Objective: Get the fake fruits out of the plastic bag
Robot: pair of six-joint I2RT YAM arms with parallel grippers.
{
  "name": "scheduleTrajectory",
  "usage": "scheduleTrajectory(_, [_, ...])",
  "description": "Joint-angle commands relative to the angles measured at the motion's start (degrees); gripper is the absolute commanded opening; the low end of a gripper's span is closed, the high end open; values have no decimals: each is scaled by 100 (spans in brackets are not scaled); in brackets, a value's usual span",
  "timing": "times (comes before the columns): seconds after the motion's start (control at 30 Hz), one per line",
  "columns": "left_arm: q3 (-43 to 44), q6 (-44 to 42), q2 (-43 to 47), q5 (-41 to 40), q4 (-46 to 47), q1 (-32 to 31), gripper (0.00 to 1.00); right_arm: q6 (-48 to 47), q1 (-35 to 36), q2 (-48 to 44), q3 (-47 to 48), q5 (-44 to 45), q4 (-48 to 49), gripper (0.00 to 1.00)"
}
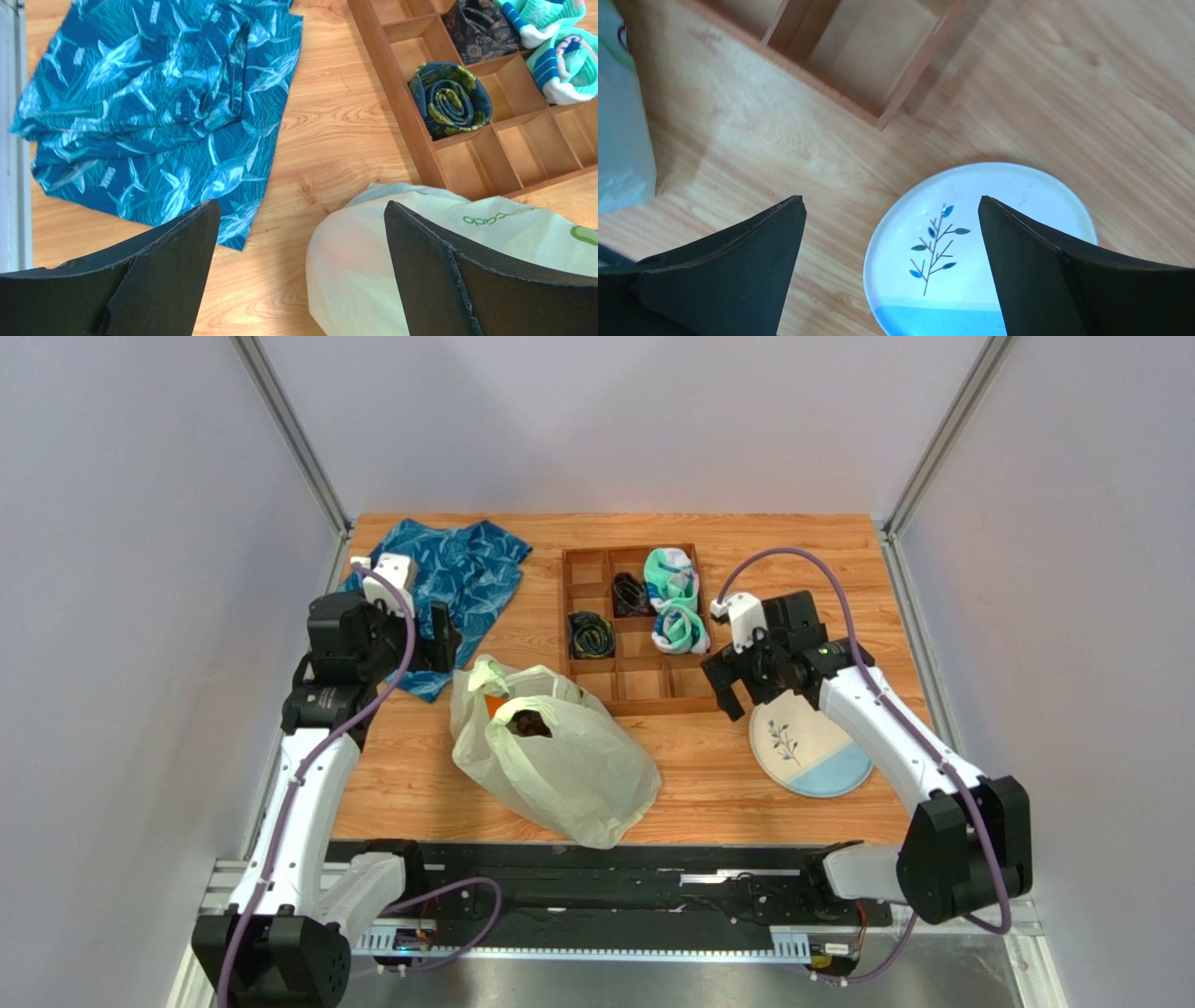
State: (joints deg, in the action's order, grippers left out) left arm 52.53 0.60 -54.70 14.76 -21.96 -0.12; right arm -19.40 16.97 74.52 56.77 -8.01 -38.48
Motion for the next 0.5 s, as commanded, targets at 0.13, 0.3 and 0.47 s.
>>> scheduleTrajectory(0.13, [-278,379,407,685,104,547,96,-1758,200,817,878,-1256,-1319,86])
scheduleTrajectory(0.3, [-305,186,618,686,-63,741,96,-2094,683,1099,897,-1290,-1487,16])
scheduleTrajectory(0.47, [-358,177,680,791,-37,777,95,-2350,1308,1747,923,-1159,-1680,0])
